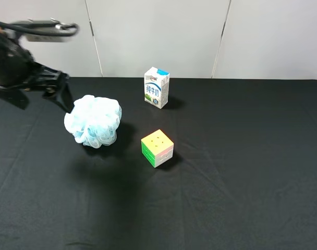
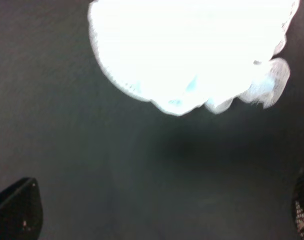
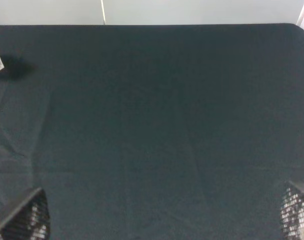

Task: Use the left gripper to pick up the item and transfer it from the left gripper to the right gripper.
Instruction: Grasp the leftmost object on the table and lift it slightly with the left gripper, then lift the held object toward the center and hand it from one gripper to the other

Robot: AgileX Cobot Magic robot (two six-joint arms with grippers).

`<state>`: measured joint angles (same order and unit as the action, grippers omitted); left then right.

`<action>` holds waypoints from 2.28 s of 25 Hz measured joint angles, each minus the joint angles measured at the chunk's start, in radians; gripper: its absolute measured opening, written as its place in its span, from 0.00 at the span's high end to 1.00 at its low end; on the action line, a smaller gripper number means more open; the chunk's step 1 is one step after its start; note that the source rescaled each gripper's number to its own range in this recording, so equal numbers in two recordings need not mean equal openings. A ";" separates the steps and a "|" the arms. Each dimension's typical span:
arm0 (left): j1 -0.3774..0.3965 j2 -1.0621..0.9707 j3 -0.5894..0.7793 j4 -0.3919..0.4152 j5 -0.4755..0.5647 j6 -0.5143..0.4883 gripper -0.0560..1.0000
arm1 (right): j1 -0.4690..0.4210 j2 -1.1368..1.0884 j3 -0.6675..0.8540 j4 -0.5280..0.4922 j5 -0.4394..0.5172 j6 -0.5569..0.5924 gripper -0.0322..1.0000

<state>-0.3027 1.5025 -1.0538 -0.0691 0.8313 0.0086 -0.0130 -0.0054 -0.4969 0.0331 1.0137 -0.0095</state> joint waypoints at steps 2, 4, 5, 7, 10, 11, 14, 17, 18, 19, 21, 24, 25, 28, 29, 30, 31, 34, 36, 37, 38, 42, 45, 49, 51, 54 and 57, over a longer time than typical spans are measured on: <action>-0.020 0.044 -0.014 0.000 -0.020 -0.009 0.00 | 0.000 0.000 0.000 0.000 0.000 0.000 0.00; -0.036 0.083 -0.031 0.000 -0.035 -0.016 0.00 | 0.000 0.000 0.000 0.000 0.000 0.000 0.00; -0.043 0.104 -0.040 0.000 -0.039 -0.016 0.00 | 0.000 0.000 0.000 0.000 0.000 0.000 0.00; -0.056 0.144 -0.060 0.000 -0.053 -0.021 0.00 | 0.000 0.000 0.000 0.000 0.000 0.000 0.00; -0.072 0.207 -0.095 0.001 -0.069 -0.030 0.00 | 0.000 0.000 0.000 0.000 0.000 0.000 0.00; -0.076 0.225 -0.108 0.002 -0.073 -0.033 0.00 | 0.000 0.000 0.000 0.000 0.000 0.000 0.00; -0.088 0.289 -0.146 0.004 -0.081 -0.036 0.00 | 0.000 0.000 0.000 0.000 0.000 0.000 0.00; -0.094 0.340 -0.173 0.010 -0.090 -0.038 0.00 | 0.000 0.000 0.000 0.000 0.001 0.000 0.00; -0.094 0.351 -0.177 0.013 -0.095 -0.039 0.00 | 0.000 0.000 0.000 0.000 0.001 0.000 0.00; -0.094 0.362 -0.179 0.016 -0.103 -0.040 0.00 | 0.000 0.000 0.000 0.000 0.001 0.000 0.00; -0.094 0.379 -0.183 0.024 -0.117 -0.042 0.00 | 0.000 0.000 0.000 0.000 0.001 0.000 0.00; -0.094 0.394 -0.183 0.047 -0.134 -0.058 0.00 | 0.000 0.000 0.000 0.000 0.001 0.000 0.00; -0.094 0.397 -0.183 0.054 -0.138 -0.067 0.00 | 0.000 0.000 0.000 0.000 0.001 0.000 0.00; -0.094 0.420 -0.183 0.069 -0.149 -0.076 0.00 | 0.000 0.000 0.000 0.000 0.001 0.000 0.00; -0.094 0.427 -0.183 0.069 -0.156 -0.078 0.00 | 0.000 0.000 0.000 0.000 0.001 0.000 0.00; -0.094 0.432 -0.183 0.069 -0.161 -0.079 0.01 | 0.000 0.000 0.000 0.000 0.001 0.000 0.00; -0.094 0.438 -0.183 0.069 -0.166 -0.079 0.02 | 0.000 0.000 0.000 0.000 0.001 0.000 0.00; -0.094 0.441 -0.183 0.069 -0.171 -0.081 0.13 | 0.000 0.000 0.000 0.000 0.001 0.000 0.00; -0.094 0.441 -0.183 0.069 -0.171 -0.082 0.22 | 0.000 0.000 0.000 0.000 0.001 0.000 0.00; -0.094 0.441 -0.183 0.069 -0.171 -0.082 0.28 | 0.000 0.000 0.000 0.000 0.001 0.000 0.00; -0.094 0.441 -0.183 0.069 -0.171 -0.082 0.35 | 0.000 0.000 0.000 0.000 0.001 0.000 0.00; -0.094 0.441 -0.183 0.069 -0.167 -0.082 0.66 | 0.000 0.000 0.000 0.000 0.001 0.000 0.00; -0.094 0.441 -0.183 0.069 -0.163 -0.082 0.84 | 0.000 0.000 0.000 0.000 0.000 0.000 0.00; -0.094 0.441 -0.183 0.069 -0.162 -0.082 0.86 | 0.000 0.000 0.000 0.000 0.000 0.000 0.00; -0.094 0.438 -0.183 0.069 -0.162 -0.082 0.87 | 0.000 0.000 0.000 0.000 0.000 0.000 0.00; -0.094 0.426 -0.183 0.075 -0.162 -0.082 0.88 | 0.000 0.000 0.000 0.000 0.000 0.000 0.00; -0.094 0.391 -0.190 0.086 -0.156 -0.082 0.89 | 0.000 0.000 0.000 0.000 0.000 0.000 0.00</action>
<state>-0.3963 1.8930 -1.2435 0.0165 0.6753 -0.0735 -0.0130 -0.0054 -0.4969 0.0331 1.0138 -0.0095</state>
